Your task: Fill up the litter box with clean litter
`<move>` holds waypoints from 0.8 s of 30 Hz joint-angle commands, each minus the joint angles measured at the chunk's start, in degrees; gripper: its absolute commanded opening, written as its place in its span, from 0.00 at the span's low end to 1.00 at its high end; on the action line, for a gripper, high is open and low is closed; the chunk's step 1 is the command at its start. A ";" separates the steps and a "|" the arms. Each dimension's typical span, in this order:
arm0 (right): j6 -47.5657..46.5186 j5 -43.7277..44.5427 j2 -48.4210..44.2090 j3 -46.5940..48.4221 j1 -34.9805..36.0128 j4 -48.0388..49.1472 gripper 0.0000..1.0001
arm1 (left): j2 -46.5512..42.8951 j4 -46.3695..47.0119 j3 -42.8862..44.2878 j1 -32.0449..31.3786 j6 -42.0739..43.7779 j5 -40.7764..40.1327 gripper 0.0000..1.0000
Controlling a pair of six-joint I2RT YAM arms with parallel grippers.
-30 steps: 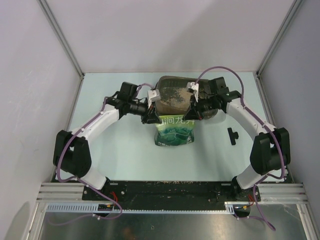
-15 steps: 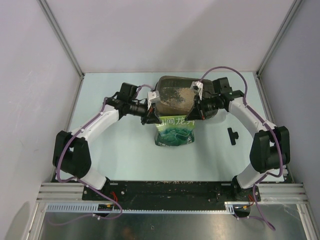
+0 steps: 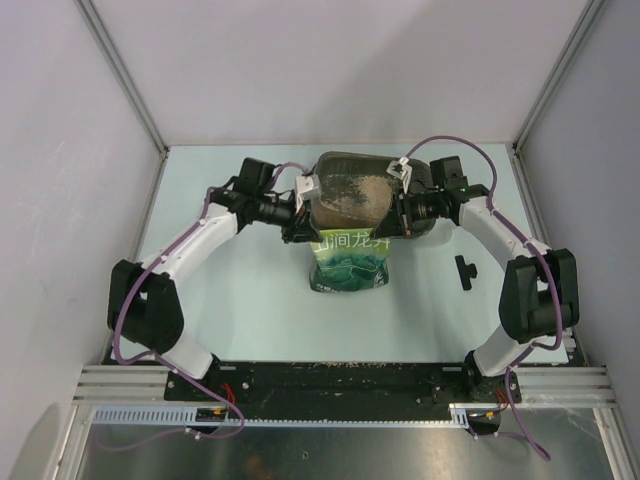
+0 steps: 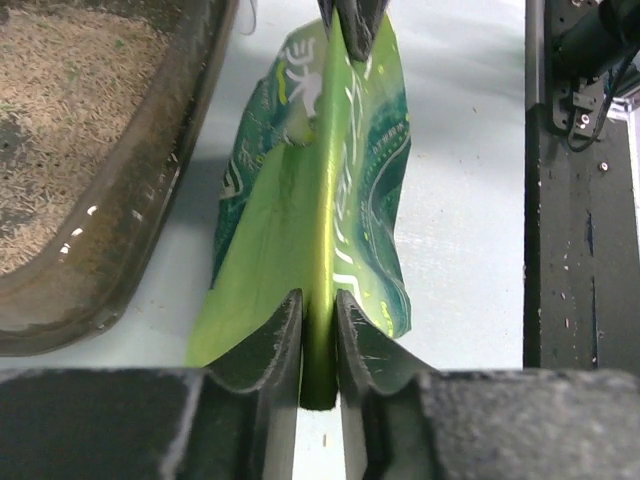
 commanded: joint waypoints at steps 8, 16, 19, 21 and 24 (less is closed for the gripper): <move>0.91 0.43 -2.31 0.61 -0.05 1.91 0.00 | 11.22 -1.12 13.00 -8.32 -0.97 0.36 0.28; -3.64 3.50 -4.40 0.61 -0.05 -1.59 0.23 | 12.46 3.17 14.06 -10.53 -9.49 0.19 0.00; -14.44 7.45 -7.39 0.61 1.35 -4.32 0.48 | 10.80 4.76 11.16 -10.09 -13.18 0.71 0.00; -17.88 10.26 -9.77 -0.09 3.63 -3.28 0.51 | 10.18 5.90 9.06 -9.65 -15.29 1.15 0.00; -18.69 11.42 -9.78 -0.27 6.01 -0.29 0.52 | 9.73 6.79 7.99 -9.30 -16.61 1.33 0.00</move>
